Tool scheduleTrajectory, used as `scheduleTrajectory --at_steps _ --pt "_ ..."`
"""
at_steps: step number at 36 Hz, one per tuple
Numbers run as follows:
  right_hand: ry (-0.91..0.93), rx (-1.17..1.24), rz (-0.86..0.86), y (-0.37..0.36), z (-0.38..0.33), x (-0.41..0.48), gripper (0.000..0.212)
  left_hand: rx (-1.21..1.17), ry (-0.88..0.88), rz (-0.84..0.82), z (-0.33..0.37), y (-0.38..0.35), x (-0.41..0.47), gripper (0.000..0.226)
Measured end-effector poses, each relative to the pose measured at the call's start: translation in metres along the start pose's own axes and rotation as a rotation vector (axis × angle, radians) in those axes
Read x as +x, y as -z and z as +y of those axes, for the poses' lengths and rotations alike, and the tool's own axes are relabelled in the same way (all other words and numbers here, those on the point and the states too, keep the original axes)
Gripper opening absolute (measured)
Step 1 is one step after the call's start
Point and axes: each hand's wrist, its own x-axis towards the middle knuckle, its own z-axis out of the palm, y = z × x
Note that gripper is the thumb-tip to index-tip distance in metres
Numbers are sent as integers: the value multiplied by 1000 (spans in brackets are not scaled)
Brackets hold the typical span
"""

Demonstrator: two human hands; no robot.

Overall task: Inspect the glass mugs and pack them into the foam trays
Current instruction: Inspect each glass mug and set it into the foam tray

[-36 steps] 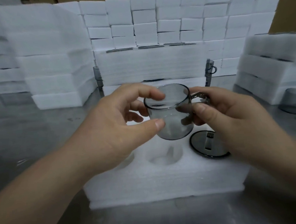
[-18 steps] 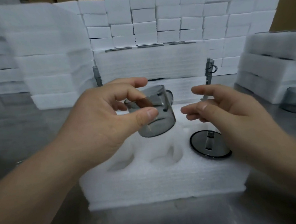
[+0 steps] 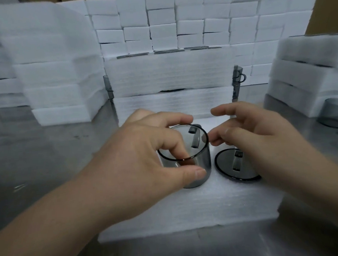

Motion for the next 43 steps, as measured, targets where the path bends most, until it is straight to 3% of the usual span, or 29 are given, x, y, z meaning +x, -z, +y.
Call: scheduleTrajectory --at_steps 14,20,22,29,37,43 --pt "-7 -67 -45 -3 -3 0 17 135 -5 -147 1 6 2 27" --pt "3 -92 -52 -4 -4 -1 20 160 69 -191 6 7 -2 61" --pt "10 -103 -55 -3 -4 -1 21 201 38 -259 5 5 -4 72" --pt "26 -151 -97 -3 -3 -1 23 425 -1 -546 3 -8 -11 64" --pt "101 -290 -172 -3 -6 -2 17 519 17 -569 8 -17 -15 88" --pt "114 -338 -217 -4 -7 -2 16 410 37 -558 5 -14 -12 78"
